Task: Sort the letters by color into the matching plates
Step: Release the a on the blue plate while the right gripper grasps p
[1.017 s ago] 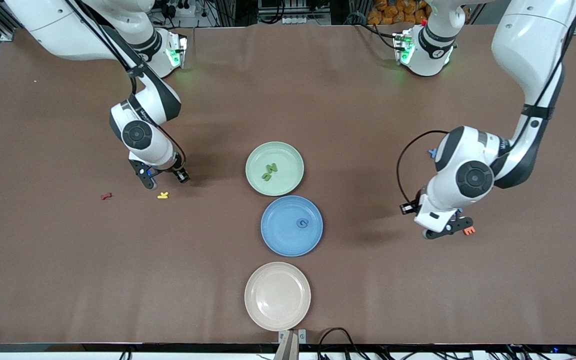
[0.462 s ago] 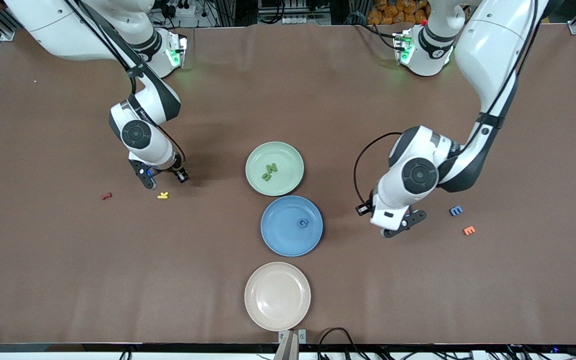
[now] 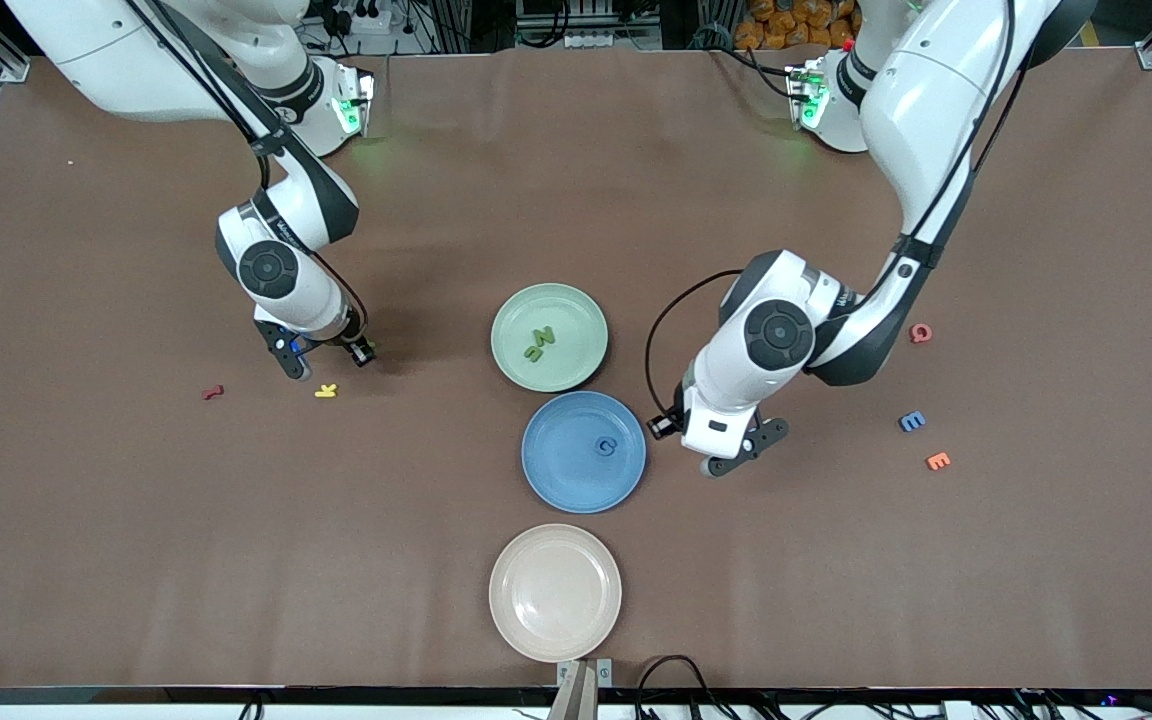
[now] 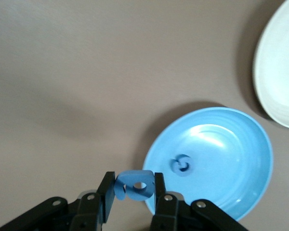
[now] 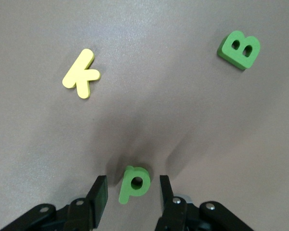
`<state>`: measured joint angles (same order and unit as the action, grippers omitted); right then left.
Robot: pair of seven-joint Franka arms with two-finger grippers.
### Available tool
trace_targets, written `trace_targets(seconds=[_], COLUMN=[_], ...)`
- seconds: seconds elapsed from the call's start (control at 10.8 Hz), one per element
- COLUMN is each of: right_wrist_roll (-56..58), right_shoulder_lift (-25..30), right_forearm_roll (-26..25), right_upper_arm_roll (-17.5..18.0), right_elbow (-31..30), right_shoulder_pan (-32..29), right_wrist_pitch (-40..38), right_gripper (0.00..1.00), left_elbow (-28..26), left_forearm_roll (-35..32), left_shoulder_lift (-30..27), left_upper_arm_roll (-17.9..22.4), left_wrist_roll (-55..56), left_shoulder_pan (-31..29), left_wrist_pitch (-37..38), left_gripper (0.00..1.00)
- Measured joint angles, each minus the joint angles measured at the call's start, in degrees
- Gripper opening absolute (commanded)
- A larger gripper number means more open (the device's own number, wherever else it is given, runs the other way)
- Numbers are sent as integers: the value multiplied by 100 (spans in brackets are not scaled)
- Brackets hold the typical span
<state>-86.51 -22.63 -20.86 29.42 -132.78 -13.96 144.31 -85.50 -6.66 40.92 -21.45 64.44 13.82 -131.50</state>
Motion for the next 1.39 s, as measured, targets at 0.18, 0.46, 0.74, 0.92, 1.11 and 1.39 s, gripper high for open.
trace_targets(seconds=[0.18, 0.46, 0.74, 0.92, 1.11, 1.39], right_wrist_roll=[19, 24, 28, 33, 75, 116], right_shoulder_lift=[-10, -35, -52, -57, -60, -54], right_forearm_roll=[0, 0, 0, 0, -1, -1], right_upper_arm_roll=[-10, -12, -13, -14, -14, -10], right_elbow=[-21, -43, -48, -49, -50, -50], right_shoulder_pan=[-6, -7, -8, -8, -8, -9], right_wrist_pitch=[64, 121, 129, 143, 146, 156], right_gripper=[50, 42, 37, 21, 12, 3], left_elbow=[4, 12, 52, 84, 105, 117], left_forearm_roll=[3, 15, 16, 16, 5, -167], left_shoulder_lift=[111, 196, 199, 199, 197, 190], left_upper_arm_roll=[2, -3, 7, 34, 142, 251], left_wrist_roll=[103, 298, 555, 556, 552, 225], left_shoulder_pan=[138, 412, 803, 862, 797, 455], left_wrist_pitch=[-468, -1011, -1184, -1194, -1115, -355], left_gripper=[0, 0, 100, 100, 100, 100])
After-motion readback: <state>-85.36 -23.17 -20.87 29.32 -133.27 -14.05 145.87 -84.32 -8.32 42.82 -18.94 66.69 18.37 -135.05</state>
